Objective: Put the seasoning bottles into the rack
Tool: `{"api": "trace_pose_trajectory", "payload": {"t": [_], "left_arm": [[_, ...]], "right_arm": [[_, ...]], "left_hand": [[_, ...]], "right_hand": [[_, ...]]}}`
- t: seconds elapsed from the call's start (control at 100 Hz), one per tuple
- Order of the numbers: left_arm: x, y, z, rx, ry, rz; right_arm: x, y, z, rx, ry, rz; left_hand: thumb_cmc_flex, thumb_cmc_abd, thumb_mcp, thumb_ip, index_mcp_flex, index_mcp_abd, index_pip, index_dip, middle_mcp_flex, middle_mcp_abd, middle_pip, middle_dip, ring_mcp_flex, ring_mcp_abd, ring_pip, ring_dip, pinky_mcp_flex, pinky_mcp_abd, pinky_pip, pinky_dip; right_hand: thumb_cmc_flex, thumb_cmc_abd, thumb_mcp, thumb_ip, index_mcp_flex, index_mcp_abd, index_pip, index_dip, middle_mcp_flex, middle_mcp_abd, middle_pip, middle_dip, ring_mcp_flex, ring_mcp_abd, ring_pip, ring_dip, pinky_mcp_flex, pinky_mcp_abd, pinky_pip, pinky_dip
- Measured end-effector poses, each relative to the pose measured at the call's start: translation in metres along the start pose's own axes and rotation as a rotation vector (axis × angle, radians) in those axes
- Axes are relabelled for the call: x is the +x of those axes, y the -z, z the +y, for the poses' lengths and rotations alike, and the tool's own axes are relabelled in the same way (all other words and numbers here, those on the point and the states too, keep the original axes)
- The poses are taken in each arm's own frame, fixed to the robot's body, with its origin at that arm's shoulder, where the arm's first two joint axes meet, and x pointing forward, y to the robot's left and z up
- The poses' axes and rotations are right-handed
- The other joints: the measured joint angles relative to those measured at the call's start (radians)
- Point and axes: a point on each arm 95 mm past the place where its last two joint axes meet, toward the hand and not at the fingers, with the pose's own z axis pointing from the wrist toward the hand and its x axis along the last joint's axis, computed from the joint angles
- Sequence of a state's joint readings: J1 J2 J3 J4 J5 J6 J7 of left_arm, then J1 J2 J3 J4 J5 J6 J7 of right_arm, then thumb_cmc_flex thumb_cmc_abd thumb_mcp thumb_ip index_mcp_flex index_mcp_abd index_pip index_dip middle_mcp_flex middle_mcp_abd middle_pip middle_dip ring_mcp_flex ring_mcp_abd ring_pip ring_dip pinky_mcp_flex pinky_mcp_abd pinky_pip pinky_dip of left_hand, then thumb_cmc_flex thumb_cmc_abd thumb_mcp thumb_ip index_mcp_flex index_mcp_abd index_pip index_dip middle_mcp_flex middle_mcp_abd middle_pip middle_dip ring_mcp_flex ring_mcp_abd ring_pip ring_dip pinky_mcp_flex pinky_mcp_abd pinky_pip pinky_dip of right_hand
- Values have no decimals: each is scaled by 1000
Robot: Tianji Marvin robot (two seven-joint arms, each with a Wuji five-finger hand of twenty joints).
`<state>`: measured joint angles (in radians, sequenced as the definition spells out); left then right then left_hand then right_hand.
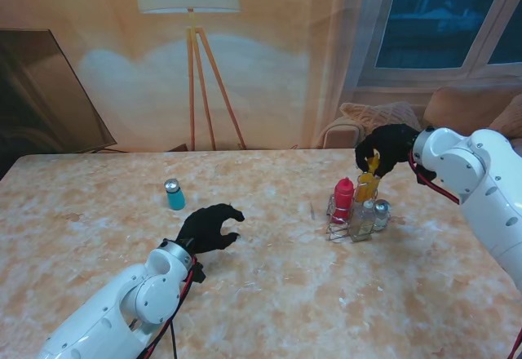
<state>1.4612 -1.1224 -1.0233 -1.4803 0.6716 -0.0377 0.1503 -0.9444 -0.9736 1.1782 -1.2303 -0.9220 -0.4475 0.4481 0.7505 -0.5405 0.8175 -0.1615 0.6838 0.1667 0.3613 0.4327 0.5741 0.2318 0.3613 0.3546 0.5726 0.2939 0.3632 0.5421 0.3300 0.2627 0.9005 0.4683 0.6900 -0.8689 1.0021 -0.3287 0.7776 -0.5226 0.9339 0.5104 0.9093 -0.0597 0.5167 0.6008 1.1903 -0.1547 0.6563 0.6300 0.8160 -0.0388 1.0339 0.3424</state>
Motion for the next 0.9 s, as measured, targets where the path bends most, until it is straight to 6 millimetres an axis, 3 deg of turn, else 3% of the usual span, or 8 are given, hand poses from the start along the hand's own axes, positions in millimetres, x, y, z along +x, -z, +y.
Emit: {"api": "trace_pose_trajectory", "payload": {"t": [0.9], "left_arm": [[0,0,0,-1,0,0]], "right_arm": [[6,-14,-21,44,22,-2]], "left_hand": [[0,0,0,0,0,0,0,0,0,0,0,0,0,0,0,0,0,0,0,0]], "right_hand": [[2,0,0,0,0,0,0,0,2,0,0,1,0,0,0,0,-9,0,-12,10]]}}
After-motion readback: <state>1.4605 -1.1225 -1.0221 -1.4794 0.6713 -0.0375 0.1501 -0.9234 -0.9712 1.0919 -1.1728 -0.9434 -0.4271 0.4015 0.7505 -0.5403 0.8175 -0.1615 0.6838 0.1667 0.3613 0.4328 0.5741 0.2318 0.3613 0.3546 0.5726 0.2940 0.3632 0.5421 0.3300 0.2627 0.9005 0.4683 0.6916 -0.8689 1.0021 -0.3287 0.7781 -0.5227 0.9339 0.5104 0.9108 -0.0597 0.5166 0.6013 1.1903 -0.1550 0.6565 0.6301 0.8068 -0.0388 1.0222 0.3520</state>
